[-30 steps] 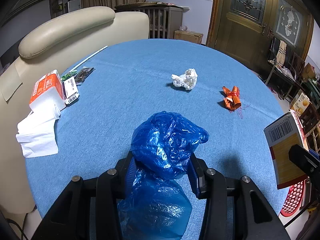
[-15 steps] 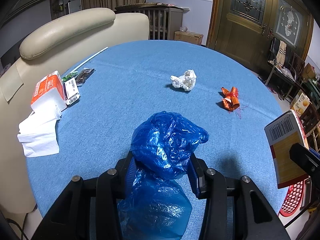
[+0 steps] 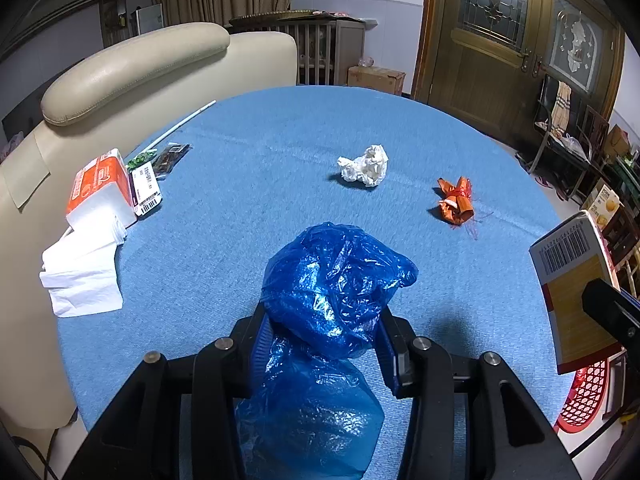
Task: Collect trash
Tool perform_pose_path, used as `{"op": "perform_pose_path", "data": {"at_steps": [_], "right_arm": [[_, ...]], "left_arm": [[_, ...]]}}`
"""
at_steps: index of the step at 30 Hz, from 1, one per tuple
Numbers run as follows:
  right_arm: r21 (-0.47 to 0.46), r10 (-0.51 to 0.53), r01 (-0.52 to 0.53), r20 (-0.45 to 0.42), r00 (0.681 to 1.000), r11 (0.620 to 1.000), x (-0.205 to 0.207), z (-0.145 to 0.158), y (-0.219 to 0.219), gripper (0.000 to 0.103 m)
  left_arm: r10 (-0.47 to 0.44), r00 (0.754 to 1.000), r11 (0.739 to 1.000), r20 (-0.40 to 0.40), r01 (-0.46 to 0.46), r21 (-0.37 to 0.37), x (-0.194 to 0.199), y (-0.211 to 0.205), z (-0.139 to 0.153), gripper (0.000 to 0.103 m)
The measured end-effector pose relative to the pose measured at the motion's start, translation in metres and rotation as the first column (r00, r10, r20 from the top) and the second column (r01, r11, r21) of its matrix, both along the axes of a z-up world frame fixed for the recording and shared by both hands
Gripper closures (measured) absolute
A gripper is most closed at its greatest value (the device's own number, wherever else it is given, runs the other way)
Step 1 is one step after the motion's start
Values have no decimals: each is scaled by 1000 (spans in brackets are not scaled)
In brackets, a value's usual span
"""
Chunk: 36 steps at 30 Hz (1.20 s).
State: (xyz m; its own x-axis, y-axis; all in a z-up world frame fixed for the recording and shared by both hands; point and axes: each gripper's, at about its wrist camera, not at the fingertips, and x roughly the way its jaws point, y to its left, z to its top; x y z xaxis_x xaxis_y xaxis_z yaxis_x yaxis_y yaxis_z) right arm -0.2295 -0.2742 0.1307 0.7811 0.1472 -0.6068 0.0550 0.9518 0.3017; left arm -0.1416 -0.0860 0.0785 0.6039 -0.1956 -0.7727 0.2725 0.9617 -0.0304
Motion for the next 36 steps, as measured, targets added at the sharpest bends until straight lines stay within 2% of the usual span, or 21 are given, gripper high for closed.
{"op": "perform_pose_path", "data": {"at_steps": [36], "right_arm": [[-5, 3, -3, 12, 1000, 1000, -1, 3, 2, 54]], "left_arm": [[4, 1000, 1000, -3, -4, 0, -1, 0, 0, 56]]}}
